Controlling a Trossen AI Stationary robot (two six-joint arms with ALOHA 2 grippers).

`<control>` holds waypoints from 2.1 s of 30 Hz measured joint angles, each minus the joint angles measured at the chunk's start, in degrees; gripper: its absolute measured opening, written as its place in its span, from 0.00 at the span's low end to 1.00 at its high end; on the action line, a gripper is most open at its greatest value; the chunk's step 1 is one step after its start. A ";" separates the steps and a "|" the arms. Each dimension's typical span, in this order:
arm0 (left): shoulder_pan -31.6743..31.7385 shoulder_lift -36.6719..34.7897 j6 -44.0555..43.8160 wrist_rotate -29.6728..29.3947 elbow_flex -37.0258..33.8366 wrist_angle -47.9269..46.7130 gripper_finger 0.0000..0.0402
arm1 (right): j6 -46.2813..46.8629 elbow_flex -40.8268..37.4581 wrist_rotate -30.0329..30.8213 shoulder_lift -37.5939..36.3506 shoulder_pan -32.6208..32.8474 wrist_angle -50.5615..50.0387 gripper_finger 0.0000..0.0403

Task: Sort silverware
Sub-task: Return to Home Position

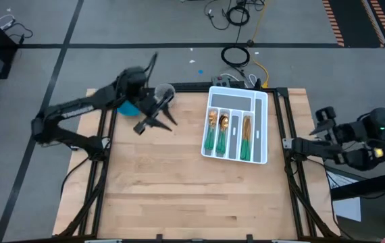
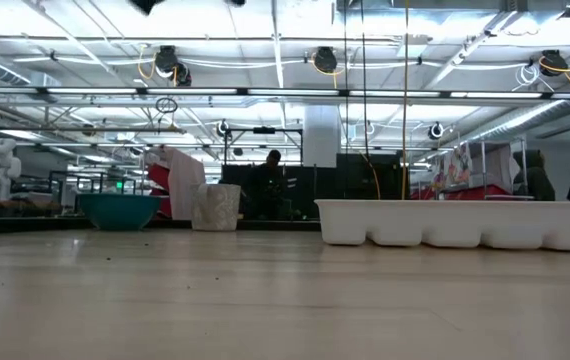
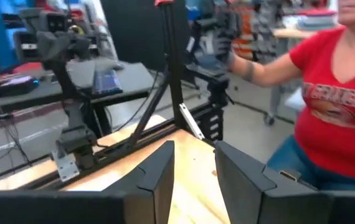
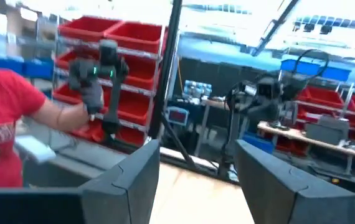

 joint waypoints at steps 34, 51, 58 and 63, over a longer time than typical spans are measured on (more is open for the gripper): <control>-20.14 -19.56 -27.95 -33.74 -67.95 84.13 0.31 | 12.33 -49.67 -10.47 2.33 4.79 57.86 0.49; -26.23 -19.56 -16.45 -34.71 -67.98 78.86 0.31 | 2.99 -49.65 -13.06 2.33 8.77 46.59 0.49; -27.04 -19.53 -16.59 -35.05 -67.98 66.17 0.31 | 3.19 -49.63 -14.47 2.59 8.77 43.62 0.49; -28.87 -19.62 -11.68 -34.92 -67.98 68.99 0.31 | 3.03 -49.63 -14.41 2.59 8.75 43.61 0.49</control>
